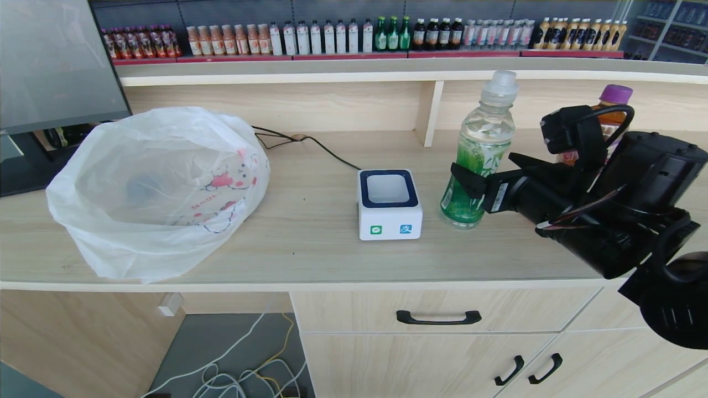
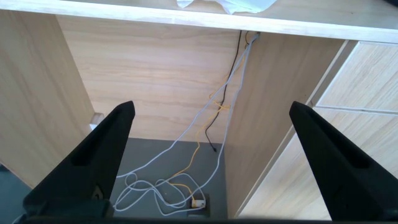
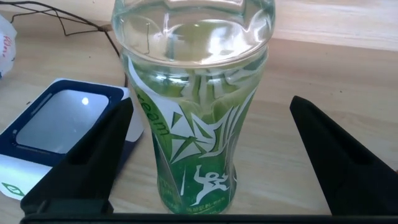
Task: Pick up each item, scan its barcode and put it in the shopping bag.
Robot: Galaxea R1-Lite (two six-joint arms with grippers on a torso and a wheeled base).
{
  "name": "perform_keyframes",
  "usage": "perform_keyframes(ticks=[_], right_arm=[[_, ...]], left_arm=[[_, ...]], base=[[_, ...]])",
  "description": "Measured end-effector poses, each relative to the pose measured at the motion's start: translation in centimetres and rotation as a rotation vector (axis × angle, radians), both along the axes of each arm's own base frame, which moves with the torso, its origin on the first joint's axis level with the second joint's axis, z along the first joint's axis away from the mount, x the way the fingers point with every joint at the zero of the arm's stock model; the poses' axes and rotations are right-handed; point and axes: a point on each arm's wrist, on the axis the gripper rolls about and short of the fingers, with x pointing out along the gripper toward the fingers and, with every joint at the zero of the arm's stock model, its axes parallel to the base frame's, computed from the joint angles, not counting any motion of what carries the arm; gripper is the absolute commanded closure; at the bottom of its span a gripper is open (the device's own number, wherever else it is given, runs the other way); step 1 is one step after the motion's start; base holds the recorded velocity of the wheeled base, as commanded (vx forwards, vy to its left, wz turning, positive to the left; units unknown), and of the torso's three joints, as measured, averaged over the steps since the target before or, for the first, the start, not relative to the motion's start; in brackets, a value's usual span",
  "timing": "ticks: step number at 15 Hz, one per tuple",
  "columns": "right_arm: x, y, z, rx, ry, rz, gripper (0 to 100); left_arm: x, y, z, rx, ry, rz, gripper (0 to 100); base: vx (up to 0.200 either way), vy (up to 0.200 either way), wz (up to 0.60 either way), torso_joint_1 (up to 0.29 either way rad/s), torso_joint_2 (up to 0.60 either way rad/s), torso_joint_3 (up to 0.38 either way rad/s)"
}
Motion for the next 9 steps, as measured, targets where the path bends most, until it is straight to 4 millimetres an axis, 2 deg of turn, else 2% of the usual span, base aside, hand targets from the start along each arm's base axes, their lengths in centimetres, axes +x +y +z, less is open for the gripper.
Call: perform_keyframes(ticks=[9], right_arm=[[1.3,0.5,0.1,-0.013,-0.013,-0.038,0]], left_arm=[[0.0,0.0,0.0,0.0,0.0,0.0,0]], base=[[0.0,0.0,0.0,0.0,0.0,0.0]])
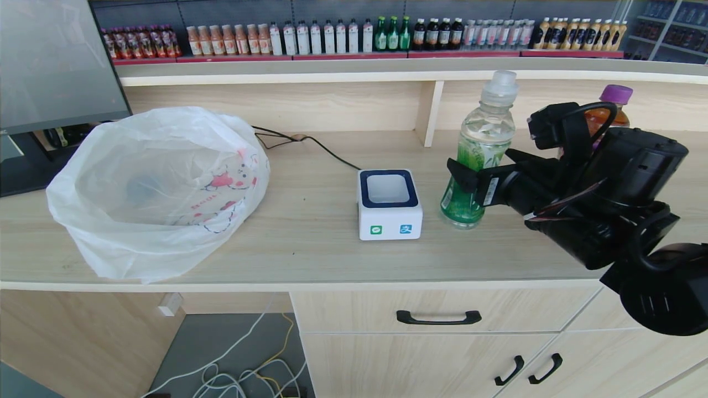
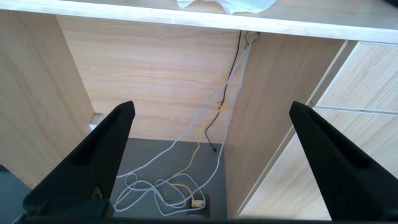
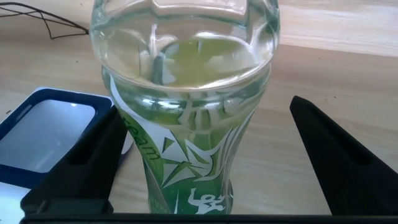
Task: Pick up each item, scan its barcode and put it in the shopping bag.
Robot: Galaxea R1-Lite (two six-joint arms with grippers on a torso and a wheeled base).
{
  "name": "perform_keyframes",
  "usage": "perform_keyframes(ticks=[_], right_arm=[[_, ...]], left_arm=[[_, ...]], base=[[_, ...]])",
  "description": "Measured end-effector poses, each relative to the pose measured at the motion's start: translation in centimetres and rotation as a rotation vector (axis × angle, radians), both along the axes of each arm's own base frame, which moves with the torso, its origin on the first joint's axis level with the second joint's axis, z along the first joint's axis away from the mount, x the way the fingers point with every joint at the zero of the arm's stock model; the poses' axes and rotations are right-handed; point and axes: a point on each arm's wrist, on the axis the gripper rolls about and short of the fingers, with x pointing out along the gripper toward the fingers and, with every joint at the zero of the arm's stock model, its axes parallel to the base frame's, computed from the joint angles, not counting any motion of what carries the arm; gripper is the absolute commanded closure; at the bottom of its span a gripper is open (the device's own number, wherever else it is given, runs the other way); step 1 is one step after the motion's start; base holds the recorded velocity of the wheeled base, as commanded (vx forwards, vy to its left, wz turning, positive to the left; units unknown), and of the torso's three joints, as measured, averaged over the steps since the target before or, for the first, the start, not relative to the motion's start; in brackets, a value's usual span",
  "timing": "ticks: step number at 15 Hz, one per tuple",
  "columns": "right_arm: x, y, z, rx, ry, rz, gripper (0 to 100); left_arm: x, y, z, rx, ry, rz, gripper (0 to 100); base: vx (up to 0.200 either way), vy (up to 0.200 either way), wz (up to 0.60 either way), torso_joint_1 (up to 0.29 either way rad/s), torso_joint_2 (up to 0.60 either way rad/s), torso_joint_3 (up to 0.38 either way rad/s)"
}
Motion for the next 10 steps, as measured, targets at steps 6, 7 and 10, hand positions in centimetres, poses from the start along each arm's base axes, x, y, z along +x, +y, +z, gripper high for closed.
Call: perform_keyframes(ticks=[6,7,10], right_arm=[[0.73,0.31,0.12,-0.022,-0.013,-0.042,0],[0.87,0.35,0.18,-0.037,-0.019,-0.055,0],[1.06,0.46,0.22,-0.058,-0.026,-0.064,0]], left_arm=[[0.0,0.0,0.0,0.0,0.0,0.0,0],[0.0,0.0,0.0,0.0,0.0,0.0,0],[0.0,0.0,0.0,0.0,0.0,0.0,0]], base=[[0.0,0.0,0.0,0.0,0.0,0.0],[0.0,0.0,0.0,0.0,0.0,0.0],[0.0,0.0,0.0,0.0,0.0,0.0]])
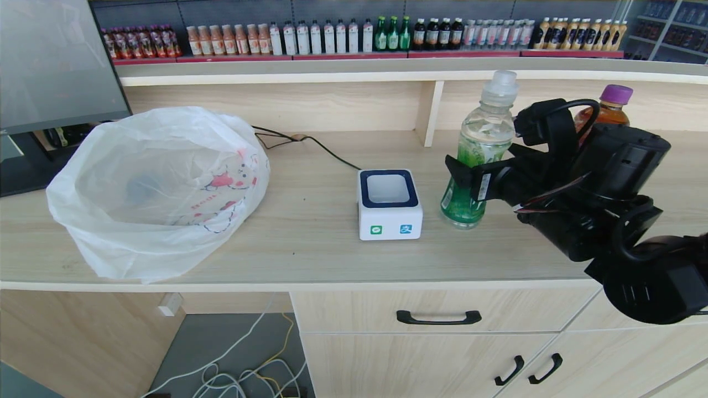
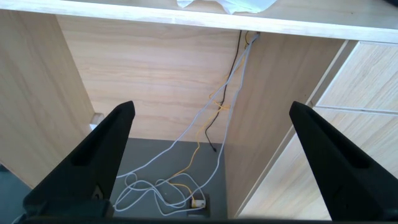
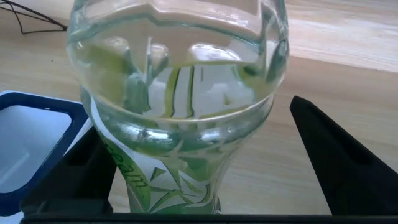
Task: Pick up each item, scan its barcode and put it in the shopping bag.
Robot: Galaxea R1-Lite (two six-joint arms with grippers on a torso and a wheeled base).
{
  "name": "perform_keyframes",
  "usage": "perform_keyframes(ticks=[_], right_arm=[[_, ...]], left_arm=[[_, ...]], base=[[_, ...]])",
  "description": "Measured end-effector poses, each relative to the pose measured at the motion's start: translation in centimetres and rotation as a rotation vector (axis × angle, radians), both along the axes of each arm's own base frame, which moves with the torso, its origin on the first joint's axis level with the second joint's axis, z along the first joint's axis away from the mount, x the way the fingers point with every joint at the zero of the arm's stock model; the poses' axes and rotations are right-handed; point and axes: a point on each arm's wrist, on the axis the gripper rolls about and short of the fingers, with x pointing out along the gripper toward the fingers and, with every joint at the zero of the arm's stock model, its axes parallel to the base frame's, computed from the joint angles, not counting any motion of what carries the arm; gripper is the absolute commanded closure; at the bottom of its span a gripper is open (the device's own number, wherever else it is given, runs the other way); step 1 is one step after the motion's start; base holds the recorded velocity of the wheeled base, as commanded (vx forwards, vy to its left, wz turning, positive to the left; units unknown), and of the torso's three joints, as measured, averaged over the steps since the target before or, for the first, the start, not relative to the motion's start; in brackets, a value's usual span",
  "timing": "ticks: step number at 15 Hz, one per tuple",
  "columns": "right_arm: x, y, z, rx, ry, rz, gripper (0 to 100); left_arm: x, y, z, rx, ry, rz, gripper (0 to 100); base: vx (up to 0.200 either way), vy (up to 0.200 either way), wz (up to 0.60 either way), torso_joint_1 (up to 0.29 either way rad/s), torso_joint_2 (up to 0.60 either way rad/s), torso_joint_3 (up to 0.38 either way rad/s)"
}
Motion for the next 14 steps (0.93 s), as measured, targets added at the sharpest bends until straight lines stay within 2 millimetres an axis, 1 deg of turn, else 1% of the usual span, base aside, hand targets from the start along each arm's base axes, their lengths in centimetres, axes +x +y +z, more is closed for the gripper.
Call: perform_keyframes(ticks=[5,9,14], right_arm=[[0.4,0.1,0.8,0.017,-0.029,-0.019,0],[0.4,0.1,0.9,0.019,-0.031,-0.02,0],[0.5,0.1,1.4,0.033,-0.047,-0.019,0]], left_arm=[[0.0,0.0,0.0,0.0,0.001,0.0,0],[0.0,0.0,0.0,0.0,0.001,0.0,0],[0.0,0.0,0.0,0.0,0.001,0.0,0]], base=[[0.0,0.0,0.0,0.0,0.0,0.0],[0.0,0.0,0.0,0.0,0.0,0.0],[0.0,0.0,0.0,0.0,0.0,0.0]])
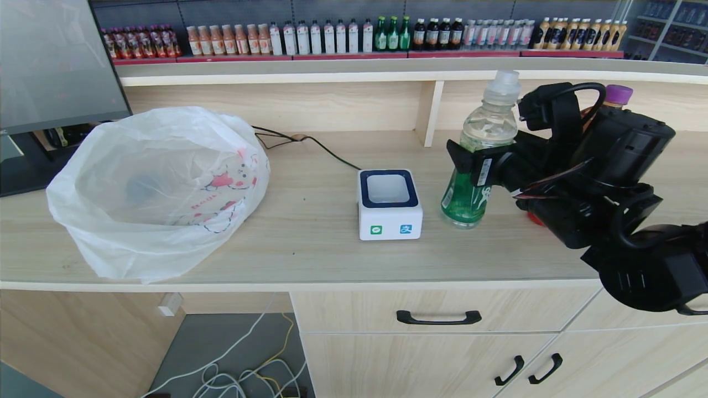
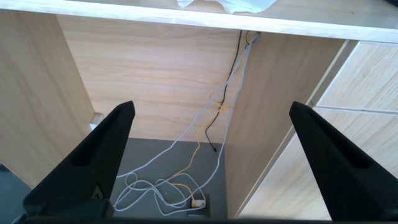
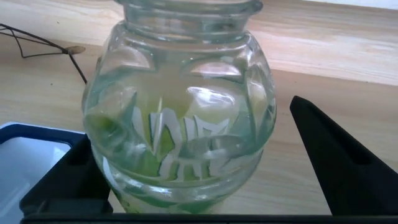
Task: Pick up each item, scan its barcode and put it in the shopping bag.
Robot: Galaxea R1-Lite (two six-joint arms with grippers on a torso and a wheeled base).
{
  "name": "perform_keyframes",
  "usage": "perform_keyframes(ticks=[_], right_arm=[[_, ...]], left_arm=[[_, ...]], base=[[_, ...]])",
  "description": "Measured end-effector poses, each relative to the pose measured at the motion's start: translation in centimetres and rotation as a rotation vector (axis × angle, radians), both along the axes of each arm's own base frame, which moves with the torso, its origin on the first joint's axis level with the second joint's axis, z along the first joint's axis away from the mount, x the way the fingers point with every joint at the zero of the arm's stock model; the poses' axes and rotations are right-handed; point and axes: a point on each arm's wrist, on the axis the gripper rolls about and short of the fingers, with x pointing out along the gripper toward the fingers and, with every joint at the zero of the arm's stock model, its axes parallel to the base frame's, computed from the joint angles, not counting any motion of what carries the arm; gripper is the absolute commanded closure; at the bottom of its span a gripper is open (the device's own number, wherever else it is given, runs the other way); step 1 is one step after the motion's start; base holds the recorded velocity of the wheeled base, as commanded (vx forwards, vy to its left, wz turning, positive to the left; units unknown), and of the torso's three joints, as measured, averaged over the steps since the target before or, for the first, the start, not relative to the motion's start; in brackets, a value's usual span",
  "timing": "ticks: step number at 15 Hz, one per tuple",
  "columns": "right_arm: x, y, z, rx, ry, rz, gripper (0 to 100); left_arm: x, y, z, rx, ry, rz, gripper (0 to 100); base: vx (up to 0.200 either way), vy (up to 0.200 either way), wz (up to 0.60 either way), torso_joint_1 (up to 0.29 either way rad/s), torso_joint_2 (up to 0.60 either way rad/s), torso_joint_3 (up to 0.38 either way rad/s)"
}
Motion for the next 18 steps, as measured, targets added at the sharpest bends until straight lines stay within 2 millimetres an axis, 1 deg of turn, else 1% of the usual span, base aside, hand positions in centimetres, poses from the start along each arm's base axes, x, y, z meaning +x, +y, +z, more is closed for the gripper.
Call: perform_keyframes(ticks=[4,5,10,18], right_arm=[[-0.02,0.0,0.12,0.004,-0.003,0.002,0],[-0.04,0.01,0.09,0.004,-0.002,0.004,100],[-0.05,0.0,-0.14,0.024,0.012,0.014,100],[-0.74,-0.28,0.54,0.035,-0.007,0.016,100]], left_arm=[[0.0,0.0,0.0,0.0,0.0,0.0,0],[0.0,0.0,0.0,0.0,0.0,0.0,0],[0.0,0.0,0.0,0.0,0.0,0.0,0],[0.0,0.0,0.0,0.0,0.0,0.0,0]], base=[[0.0,0.0,0.0,0.0,0.0,0.0],[0.0,0.0,0.0,0.0,0.0,0.0],[0.0,0.0,0.0,0.0,0.0,0.0],[0.0,0.0,0.0,0.0,0.0,0.0]])
